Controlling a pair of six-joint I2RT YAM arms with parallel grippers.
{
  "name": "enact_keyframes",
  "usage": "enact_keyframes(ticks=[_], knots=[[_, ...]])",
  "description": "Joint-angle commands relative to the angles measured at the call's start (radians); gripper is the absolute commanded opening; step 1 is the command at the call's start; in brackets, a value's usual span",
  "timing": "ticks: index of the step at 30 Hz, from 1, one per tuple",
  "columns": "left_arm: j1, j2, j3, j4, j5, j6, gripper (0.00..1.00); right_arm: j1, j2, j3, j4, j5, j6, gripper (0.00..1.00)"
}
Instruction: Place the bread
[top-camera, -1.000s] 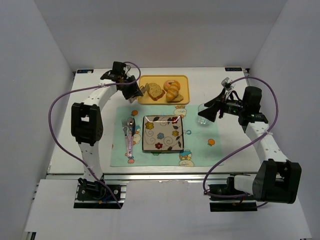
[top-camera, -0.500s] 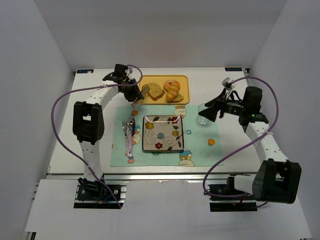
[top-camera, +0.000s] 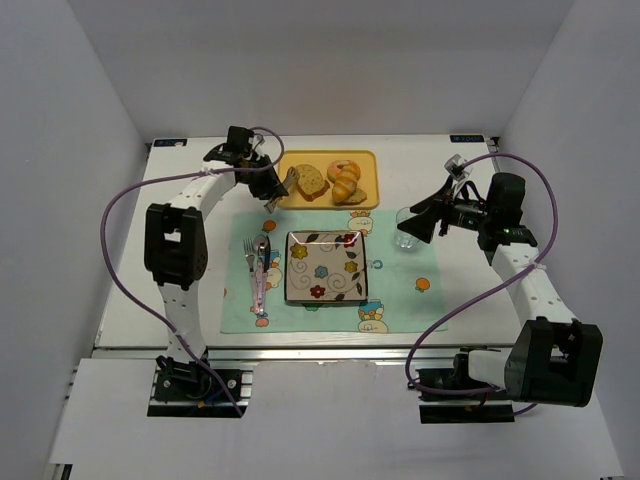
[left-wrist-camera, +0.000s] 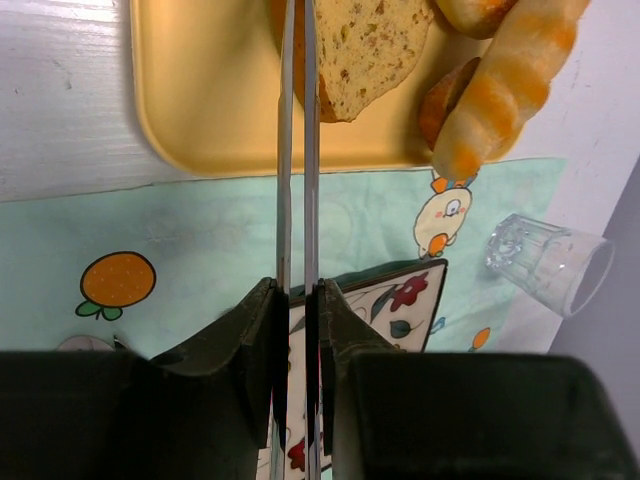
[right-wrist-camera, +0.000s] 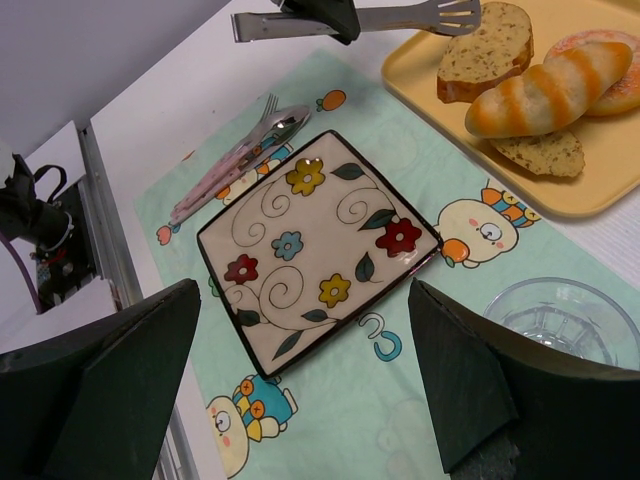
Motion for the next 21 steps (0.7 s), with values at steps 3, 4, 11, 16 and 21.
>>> enact_keyframes(ticks=[3, 4, 11, 16, 21], knots=[[0.006, -0.149, 0.026, 0.055, 0.054, -0.027, 0.05, -0.006, -0.004, -0.001, 0.037, -0.020, -0.001, 0.89], [0.006, -0.160, 0.017, 0.062, 0.065, -0.030, 0.05, -0.006, -0.006, -0.001, 0.037, -0.022, -0.001, 0.89], [0.009, -0.257, -0.070, 0.047, 0.089, -0.010, 0.03, -0.007, -0.003, -0.002, 0.040, -0.026, -0.001, 0.89], [0.009, -0.399, -0.220, 0.068, 0.124, 0.021, 0.03, -0.007, -0.001, -0.001, 0.040, -0.026, -0.001, 0.89], [0.009, -0.531, -0.404, 0.024, 0.258, 0.140, 0.03, -0.007, 0.005, 0.004, 0.037, -0.028, -0.001, 0.89]])
